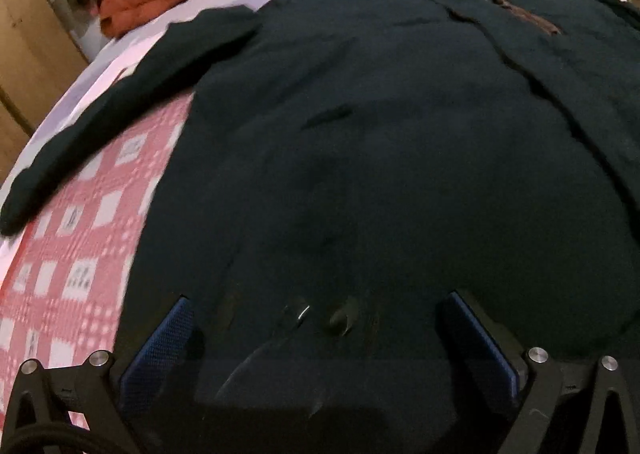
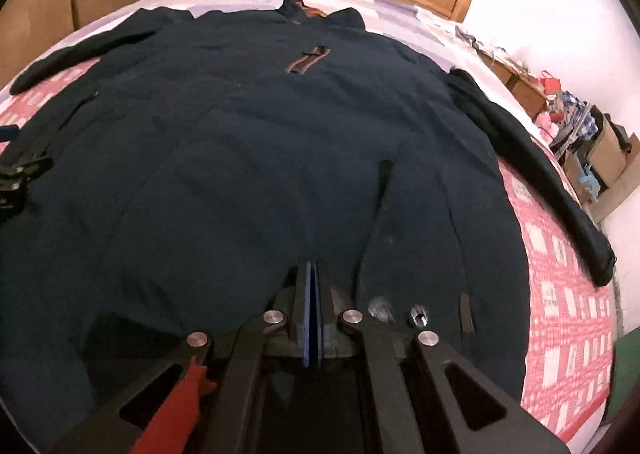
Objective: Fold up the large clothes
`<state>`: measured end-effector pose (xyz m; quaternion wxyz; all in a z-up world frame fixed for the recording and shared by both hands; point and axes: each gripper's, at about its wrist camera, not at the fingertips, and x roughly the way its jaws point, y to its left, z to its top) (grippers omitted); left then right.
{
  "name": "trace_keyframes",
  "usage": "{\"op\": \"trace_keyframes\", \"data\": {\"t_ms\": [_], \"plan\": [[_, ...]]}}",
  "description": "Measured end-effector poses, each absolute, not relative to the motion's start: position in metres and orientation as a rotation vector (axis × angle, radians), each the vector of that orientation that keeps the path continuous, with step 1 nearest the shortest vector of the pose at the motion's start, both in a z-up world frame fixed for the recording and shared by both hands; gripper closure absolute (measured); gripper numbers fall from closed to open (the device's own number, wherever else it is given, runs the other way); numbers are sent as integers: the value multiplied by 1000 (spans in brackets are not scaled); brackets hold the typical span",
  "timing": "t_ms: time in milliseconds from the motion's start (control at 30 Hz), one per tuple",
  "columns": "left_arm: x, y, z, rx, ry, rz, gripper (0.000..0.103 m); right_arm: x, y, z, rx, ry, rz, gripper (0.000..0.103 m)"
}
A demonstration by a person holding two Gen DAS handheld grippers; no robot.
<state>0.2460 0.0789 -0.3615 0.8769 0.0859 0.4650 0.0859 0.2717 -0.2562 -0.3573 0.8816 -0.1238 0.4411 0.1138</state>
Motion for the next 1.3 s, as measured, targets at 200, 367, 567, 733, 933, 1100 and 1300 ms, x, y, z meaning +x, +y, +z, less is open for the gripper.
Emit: {"op": "trace_keyframes", "data": {"t_ms": [200, 367, 567, 733, 933, 1100, 1300], "plan": [[228, 132, -365, 79, 1028, 198, 0, 246, -295, -344, -294, 939, 346, 91], [219, 125, -363, 109, 1030, 217, 0, 242, -305, -366, -255, 1041, 168, 0], [208, 126, -365, 111, 1030, 232, 0, 244, -312, -378, -217, 1031, 110, 0], [186, 158, -360, 136, 1032, 315, 0, 228, -410, -378, -100, 1083, -186, 0], [176, 176, -344, 127, 1042, 441, 0, 218, -442, -363, -147, 1082, -358, 0], [234, 120, -322, 96, 920, 312, 0, 247, -349, -349, -296, 939, -100, 0], [350, 51, -319, 30, 885, 177, 0, 344, -286, -352, -329, 846, 39, 0]]}}
